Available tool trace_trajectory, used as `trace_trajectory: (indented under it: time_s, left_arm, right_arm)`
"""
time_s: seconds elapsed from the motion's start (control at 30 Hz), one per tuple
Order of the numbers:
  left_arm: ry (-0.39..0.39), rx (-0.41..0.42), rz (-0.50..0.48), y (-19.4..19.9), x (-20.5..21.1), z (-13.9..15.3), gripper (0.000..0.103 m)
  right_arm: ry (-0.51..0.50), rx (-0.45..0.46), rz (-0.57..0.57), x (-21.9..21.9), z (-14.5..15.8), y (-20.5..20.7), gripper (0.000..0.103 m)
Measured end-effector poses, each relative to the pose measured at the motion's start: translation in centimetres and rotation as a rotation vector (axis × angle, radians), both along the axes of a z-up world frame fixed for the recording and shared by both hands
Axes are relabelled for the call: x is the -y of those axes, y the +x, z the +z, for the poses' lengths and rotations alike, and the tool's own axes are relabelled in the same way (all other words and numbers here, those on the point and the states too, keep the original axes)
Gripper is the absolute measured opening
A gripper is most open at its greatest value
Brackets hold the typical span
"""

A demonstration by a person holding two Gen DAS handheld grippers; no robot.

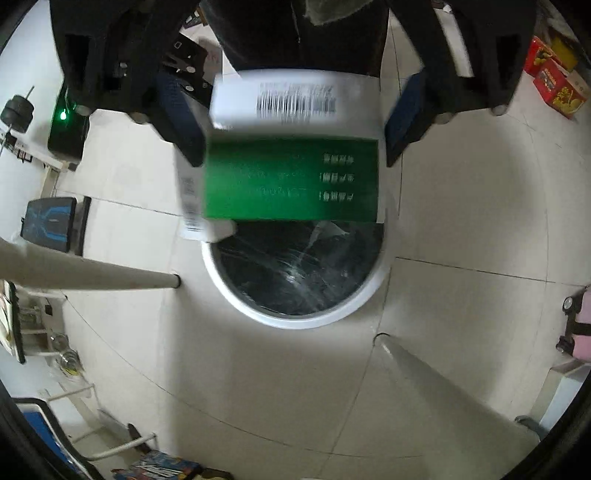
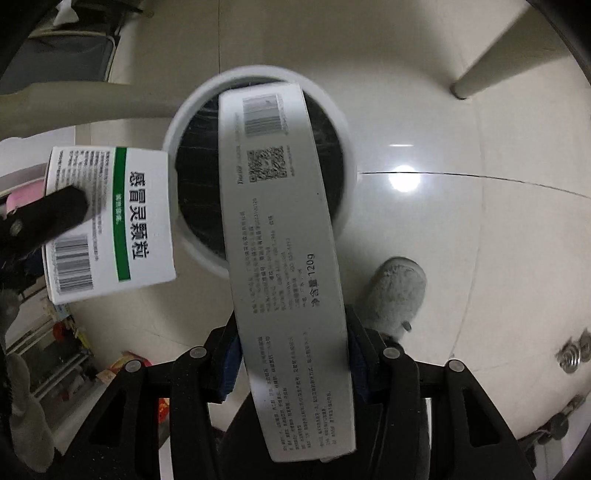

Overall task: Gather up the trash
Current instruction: 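Open both grippers over the trash bin to drop the boxes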

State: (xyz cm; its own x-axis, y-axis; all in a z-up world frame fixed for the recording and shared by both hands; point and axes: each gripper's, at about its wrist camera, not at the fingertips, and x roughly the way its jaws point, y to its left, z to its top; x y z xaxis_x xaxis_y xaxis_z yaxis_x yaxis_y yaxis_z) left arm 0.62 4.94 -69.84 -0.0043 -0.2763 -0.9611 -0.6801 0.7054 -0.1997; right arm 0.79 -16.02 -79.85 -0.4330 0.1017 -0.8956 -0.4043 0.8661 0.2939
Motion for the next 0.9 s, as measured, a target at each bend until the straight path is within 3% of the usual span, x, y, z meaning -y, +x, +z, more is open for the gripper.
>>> trace_trajectory:
  time_s: [0.07, 0.17, 0.3, 0.37, 0.63, 0.9]
  left_arm:
    - [0.031, 0.003, 0.012, -1.0, -0.8, 0.2, 0.1]
    - [0.123, -0.003, 0.005, -2.3, -1.3, 1.1, 0.1]
    - [0.283, -0.006, -0.03, -3.6, -1.4, 3.3, 0.1]
    - [0.321, -0.023, -0.039, -4.4, -1.2, 4.3, 0.1]
    - [0.29, -0.044, -0.042, -6.1, -0.1, 6.8, 0.1]
    - [0.285, -0.027, -0.064, -7.0, 1.6, 12.8, 0.1]
  right_arm:
    - [0.023, 0.013, 0.019, -1.0, -0.7, -0.3, 0.087]
    - [0.039, 0.073, 0.05, -2.2, 0.4, 0.2, 0.099]
    - [0.006, 0.19, 0.071, -2.2, 3.0, 1.5, 0.102]
    - [-0.021, 0.253, 0.078, -2.4, 4.3, 1.5, 0.102]
    - [-0.085, 0.356, 0.067, -2.0, 8.8, 3.7, 0.102]
    - [-0.077, 0.419, 0.059, -0.6, 17.0, 2.7, 0.102]
